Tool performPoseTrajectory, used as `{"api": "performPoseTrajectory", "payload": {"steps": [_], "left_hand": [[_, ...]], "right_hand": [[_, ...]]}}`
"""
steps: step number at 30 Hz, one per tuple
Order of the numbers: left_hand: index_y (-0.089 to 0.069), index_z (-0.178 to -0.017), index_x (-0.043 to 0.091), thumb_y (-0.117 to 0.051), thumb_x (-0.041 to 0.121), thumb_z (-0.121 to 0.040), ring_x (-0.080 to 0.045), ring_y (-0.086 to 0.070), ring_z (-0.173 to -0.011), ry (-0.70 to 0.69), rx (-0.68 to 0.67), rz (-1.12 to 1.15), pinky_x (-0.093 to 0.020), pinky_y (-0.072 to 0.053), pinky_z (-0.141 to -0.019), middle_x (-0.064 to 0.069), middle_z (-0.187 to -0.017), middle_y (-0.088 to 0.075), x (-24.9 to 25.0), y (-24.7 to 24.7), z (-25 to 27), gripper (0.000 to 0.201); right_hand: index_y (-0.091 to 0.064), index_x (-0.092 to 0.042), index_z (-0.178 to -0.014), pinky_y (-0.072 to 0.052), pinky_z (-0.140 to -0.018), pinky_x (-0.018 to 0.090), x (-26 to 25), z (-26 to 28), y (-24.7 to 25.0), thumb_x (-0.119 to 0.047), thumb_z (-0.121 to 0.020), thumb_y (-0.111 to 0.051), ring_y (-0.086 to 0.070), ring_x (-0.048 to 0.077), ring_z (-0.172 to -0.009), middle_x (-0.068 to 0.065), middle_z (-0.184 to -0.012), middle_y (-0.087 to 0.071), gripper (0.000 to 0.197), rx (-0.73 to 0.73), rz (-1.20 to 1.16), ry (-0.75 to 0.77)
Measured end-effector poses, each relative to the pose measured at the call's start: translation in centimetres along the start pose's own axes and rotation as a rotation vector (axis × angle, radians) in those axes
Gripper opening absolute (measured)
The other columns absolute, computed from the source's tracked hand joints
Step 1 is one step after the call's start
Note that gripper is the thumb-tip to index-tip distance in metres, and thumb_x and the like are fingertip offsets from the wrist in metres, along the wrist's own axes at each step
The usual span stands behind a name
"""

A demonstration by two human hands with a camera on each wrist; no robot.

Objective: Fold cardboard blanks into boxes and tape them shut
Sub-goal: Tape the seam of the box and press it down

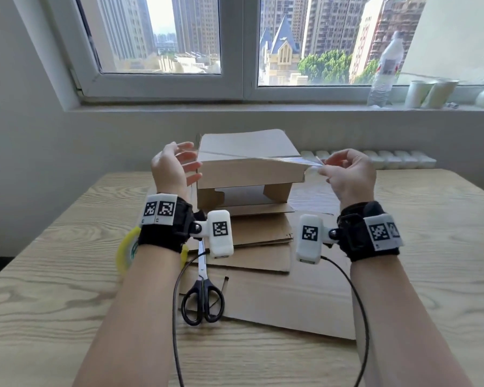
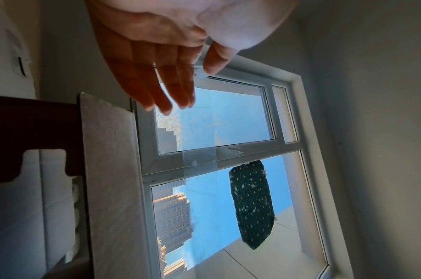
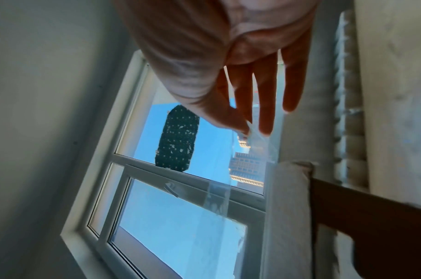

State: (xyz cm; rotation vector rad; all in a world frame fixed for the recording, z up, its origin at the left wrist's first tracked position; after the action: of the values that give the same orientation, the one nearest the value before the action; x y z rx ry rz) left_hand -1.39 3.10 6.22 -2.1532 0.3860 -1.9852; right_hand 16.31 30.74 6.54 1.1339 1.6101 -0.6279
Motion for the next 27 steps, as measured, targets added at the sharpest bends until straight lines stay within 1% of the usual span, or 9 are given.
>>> {"api": "performPoseTrajectory", "payload": {"steps": [3, 6, 9, 11, 14, 17, 21, 24, 27], "left_hand": [[-0.070, -0.098, 0.010, -0.040, 0.030, -0.096, -0.018, -0.067, -0.075, 0.034, -0.015, 0.020, -0.030, -0.054, -0.066, -0.004, -0.088, -0.068, -0.3, -0.2, -0.3, 0.036], [-0.067, -0.101, 0.008, -0.050, 0.009, -0.084, -0.017, -0.066, -0.076, 0.028, -0.050, -0.019, -0.029, -0.055, -0.065, -0.004, -0.090, -0.065, -0.9, -0.7, -0.6, 0.025], [-0.066, -0.107, 0.010, -0.054, -0.004, -0.086, -0.013, -0.066, -0.076, 0.006, -0.051, -0.139, -0.026, -0.057, -0.064, -0.004, -0.096, -0.067, -1.6, -0.8, -1.3, 0.028], [-0.068, -0.104, 0.013, -0.060, 0.004, -0.091, -0.011, -0.066, -0.074, -0.057, -0.024, -0.225, -0.025, -0.056, -0.061, -0.004, -0.099, -0.071, -1.6, -0.6, -2.1, 0.017], [-0.073, -0.098, 0.018, -0.066, 0.023, -0.092, -0.008, -0.063, -0.071, -0.167, 0.006, -0.330, -0.024, -0.055, -0.059, 0.003, -0.097, -0.073, -0.8, -0.5, -2.9, 0.010], [-0.074, -0.083, 0.024, -0.069, 0.030, -0.085, -0.011, -0.061, -0.081, -0.153, -0.001, -0.284, -0.027, -0.054, -0.066, 0.005, -0.099, -0.074, -0.1, -0.4, -3.2, 0.008], [-0.070, -0.076, 0.022, -0.071, 0.032, -0.086, -0.014, -0.066, -0.080, -0.092, -0.073, -0.198, -0.034, -0.055, -0.077, 0.004, -0.089, -0.076, -0.5, -0.8, -3.1, 0.015], [-0.069, -0.078, 0.020, -0.074, 0.031, -0.085, -0.015, -0.069, -0.078, -0.111, -0.109, -0.180, -0.034, -0.058, -0.075, 0.003, -0.083, -0.074, -0.7, -1.2, -3.1, 0.014], [-0.069, -0.076, 0.021, -0.076, 0.041, -0.079, -0.015, -0.070, -0.071, -0.115, -0.148, -0.212, -0.031, -0.059, -0.065, 0.004, -0.076, -0.072, -1.0, -1.3, -3.1, 0.021]], "right_hand": [[-0.067, -0.021, -0.070, -0.058, -0.076, 0.027, -1.4, -1.1, 0.0, 0.002, -0.075, -0.077, -0.070, 0.013, -0.076, -0.002, -0.078, -0.072, 0.026, -0.046, 0.052, 0.146], [-0.070, -0.022, -0.074, -0.056, -0.070, 0.019, -1.2, -1.7, -0.6, 0.002, -0.082, -0.070, -0.069, 0.008, -0.074, -0.005, -0.078, -0.071, 0.025, -0.034, 0.128, 0.229], [-0.073, -0.019, -0.081, -0.044, -0.059, 0.014, -0.4, -1.8, -1.6, -0.001, -0.088, -0.058, -0.057, 0.002, -0.060, -0.002, -0.078, -0.070, 0.024, -0.016, 0.163, 0.272], [-0.072, -0.019, -0.081, -0.044, -0.053, 0.018, 0.1, -2.1, -2.3, 0.000, -0.088, -0.050, -0.055, 0.007, -0.056, 0.002, -0.076, -0.070, 0.029, -0.011, 0.116, 0.263], [-0.068, -0.022, -0.077, -0.055, -0.063, 0.031, 0.4, -2.6, -2.8, 0.001, -0.088, -0.042, -0.069, 0.020, -0.070, 0.000, -0.078, -0.071, 0.037, 0.000, 0.000, 0.251], [-0.066, -0.027, -0.072, -0.053, -0.064, 0.027, 0.3, -3.0, -3.1, 0.000, -0.088, -0.037, -0.071, 0.021, -0.074, -0.004, -0.078, -0.071, 0.042, 0.007, -0.085, 0.222], [-0.066, -0.020, -0.070, -0.056, -0.074, 0.043, 1.8, -3.6, -3.3, -0.025, -0.085, -0.053, -0.069, 0.029, -0.074, 0.005, -0.072, -0.070, 0.021, -0.009, -0.152, 0.093], [-0.062, -0.019, -0.079, -0.056, -0.073, 0.031, 1.9, -3.6, -3.2, -0.044, -0.074, -0.081, -0.062, 0.013, -0.069, -0.002, -0.075, -0.066, 0.032, -0.046, -0.008, 0.154], [-0.059, -0.018, -0.091, -0.055, -0.072, 0.025, 1.6, -3.6, -3.2, -0.036, -0.065, -0.092, -0.057, 0.007, -0.070, -0.004, -0.082, -0.063, 0.045, -0.126, 0.035, 0.211]]}}
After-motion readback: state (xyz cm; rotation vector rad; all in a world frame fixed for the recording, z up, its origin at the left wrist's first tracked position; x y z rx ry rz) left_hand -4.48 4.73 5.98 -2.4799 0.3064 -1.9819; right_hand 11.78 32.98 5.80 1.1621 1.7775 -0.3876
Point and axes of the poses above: each hand's wrist, its own z-axis away from the middle knuckle, its own y-axis out of the back of the hand, x = y × z, the point moved 6 cm from there along -z, towards the middle knuckle
